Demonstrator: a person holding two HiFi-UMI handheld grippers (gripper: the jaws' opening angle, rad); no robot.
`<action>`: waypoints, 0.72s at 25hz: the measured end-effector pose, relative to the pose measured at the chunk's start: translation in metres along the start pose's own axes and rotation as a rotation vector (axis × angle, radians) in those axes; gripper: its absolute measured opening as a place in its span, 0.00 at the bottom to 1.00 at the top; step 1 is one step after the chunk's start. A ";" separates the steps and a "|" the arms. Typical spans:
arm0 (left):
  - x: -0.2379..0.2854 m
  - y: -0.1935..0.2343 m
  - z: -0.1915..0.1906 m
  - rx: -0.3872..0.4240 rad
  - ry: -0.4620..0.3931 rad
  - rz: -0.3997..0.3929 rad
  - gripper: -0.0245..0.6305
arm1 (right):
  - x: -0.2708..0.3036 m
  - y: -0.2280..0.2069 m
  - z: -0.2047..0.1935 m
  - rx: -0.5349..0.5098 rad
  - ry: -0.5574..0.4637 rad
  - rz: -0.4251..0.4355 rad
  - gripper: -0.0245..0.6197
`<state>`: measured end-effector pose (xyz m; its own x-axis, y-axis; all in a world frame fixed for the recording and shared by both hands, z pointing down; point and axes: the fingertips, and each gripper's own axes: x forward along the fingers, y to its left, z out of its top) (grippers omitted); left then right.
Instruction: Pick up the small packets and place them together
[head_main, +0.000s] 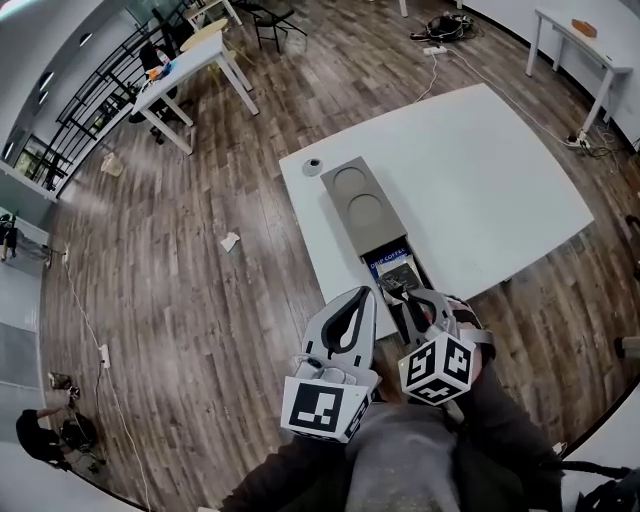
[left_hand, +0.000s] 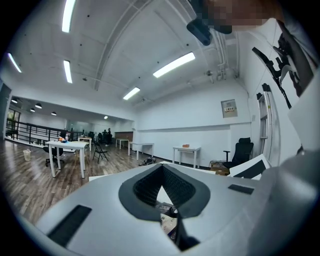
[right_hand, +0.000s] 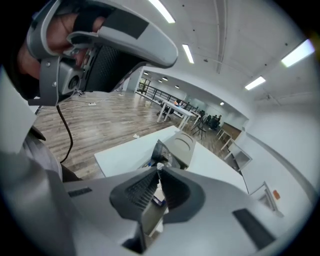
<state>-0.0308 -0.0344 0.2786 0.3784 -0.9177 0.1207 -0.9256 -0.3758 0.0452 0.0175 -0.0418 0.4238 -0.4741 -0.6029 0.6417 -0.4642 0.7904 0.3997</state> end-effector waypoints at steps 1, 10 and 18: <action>-0.003 -0.004 -0.002 0.002 0.001 0.007 0.04 | -0.003 0.000 -0.002 -0.001 -0.011 -0.002 0.09; 0.019 0.006 -0.005 -0.003 0.012 0.008 0.04 | 0.006 -0.030 0.019 0.007 -0.074 -0.041 0.09; 0.059 0.075 0.007 -0.020 -0.005 0.015 0.04 | 0.064 -0.077 0.052 0.026 -0.040 -0.093 0.09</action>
<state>-0.0781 -0.1180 0.2818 0.3641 -0.9241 0.1164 -0.9312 -0.3589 0.0634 -0.0159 -0.1472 0.3999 -0.4569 -0.6778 0.5760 -0.5269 0.7280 0.4387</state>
